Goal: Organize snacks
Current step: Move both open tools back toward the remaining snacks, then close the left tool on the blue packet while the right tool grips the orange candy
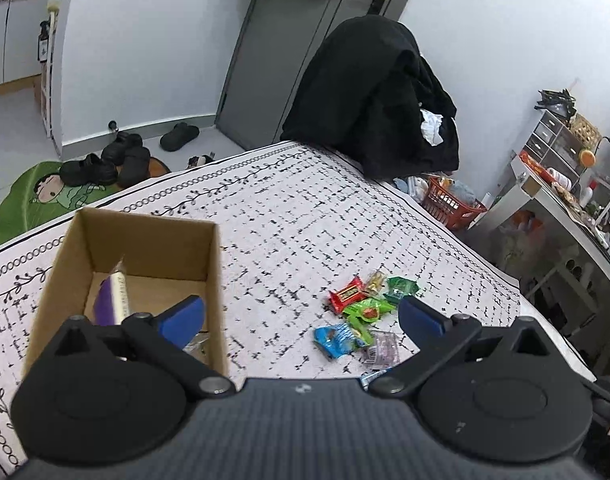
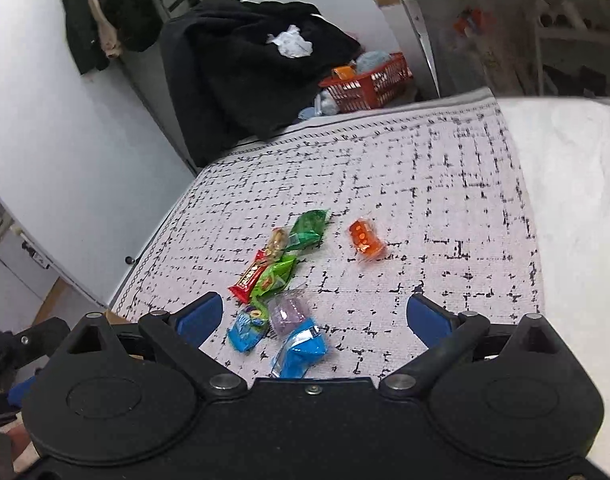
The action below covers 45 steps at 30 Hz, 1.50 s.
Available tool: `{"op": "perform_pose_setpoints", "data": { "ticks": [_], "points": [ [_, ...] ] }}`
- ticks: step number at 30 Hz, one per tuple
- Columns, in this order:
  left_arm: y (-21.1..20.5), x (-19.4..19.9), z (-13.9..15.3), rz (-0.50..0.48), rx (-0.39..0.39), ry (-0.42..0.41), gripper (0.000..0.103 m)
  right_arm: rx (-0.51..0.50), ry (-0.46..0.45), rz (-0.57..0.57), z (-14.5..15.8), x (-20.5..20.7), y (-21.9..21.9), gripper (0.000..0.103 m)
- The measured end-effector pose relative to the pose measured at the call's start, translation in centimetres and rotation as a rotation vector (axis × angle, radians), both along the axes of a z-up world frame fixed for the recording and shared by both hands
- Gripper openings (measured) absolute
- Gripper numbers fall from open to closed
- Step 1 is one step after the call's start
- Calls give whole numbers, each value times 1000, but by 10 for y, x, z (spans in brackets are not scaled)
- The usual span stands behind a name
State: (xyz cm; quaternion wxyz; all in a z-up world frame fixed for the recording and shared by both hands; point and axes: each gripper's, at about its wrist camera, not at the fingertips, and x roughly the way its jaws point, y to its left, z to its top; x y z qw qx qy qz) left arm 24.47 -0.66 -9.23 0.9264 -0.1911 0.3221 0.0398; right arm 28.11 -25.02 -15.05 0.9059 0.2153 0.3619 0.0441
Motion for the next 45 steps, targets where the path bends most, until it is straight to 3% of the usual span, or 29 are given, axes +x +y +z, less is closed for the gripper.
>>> {"op": "perform_pose_setpoints", "data": {
  "ticks": [10, 17, 21, 38, 45],
  "points": [
    [-45, 22, -16, -34, 47, 64, 99, 50, 41, -80, -25, 20, -23, 92],
    [-65, 40, -45, -40, -17, 131, 88, 96, 68, -74, -41, 35, -35, 75],
    [-77, 48, -62, -60, -32, 168, 80, 131, 90, -76, -49, 39, -40, 72],
    [-120, 82, -124, -49, -109, 312, 77, 107, 83, -26, -65, 71, -45, 64],
    [-124, 87, -122, 23, -68, 322, 51, 79, 105, 9, -74, 88, -38, 64]
  ]
}}
